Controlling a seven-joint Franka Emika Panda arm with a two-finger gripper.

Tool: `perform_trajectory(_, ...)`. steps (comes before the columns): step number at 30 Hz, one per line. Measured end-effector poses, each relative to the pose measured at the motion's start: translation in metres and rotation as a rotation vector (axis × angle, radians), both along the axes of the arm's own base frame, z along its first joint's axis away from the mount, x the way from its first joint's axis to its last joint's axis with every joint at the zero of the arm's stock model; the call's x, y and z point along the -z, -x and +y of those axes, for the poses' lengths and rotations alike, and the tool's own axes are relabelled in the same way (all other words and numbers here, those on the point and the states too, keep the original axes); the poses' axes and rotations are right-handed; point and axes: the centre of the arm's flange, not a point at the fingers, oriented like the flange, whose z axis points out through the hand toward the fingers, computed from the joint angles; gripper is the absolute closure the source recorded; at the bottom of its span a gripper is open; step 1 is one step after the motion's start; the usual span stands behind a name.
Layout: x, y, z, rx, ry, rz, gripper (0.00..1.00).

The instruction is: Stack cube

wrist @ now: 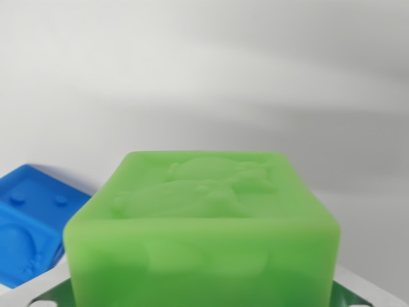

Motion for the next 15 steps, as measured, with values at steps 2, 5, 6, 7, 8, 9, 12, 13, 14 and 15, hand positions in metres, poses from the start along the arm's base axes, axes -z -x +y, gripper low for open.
perform_trajectory(2,-0.001,0.002,0.003,0.015,0.0,0.0,1.0)
perform_trajectory(5,-0.003,0.005,0.008,0.034,0.0,0.0,1.0)
perform_trajectory(6,-0.003,0.006,0.01,0.041,0.0,0.0,1.0)
perform_trajectory(7,-0.004,0.007,0.011,0.048,0.0,0.0,1.0)
perform_trajectory(8,-0.005,0.008,0.013,0.056,0.0,-0.001,1.0)
perform_trajectory(9,-0.005,0.009,0.014,0.059,0.0,-0.001,1.0)
perform_trajectory(12,-0.006,0.012,0.019,0.079,0.0,0.0,1.0)
perform_trajectory(13,-0.007,0.013,0.02,0.087,0.001,0.0,1.0)
perform_trajectory(14,-0.008,0.014,0.022,0.093,0.001,0.0,1.0)
perform_trajectory(15,-0.008,0.015,0.024,0.101,0.001,-0.001,1.0)
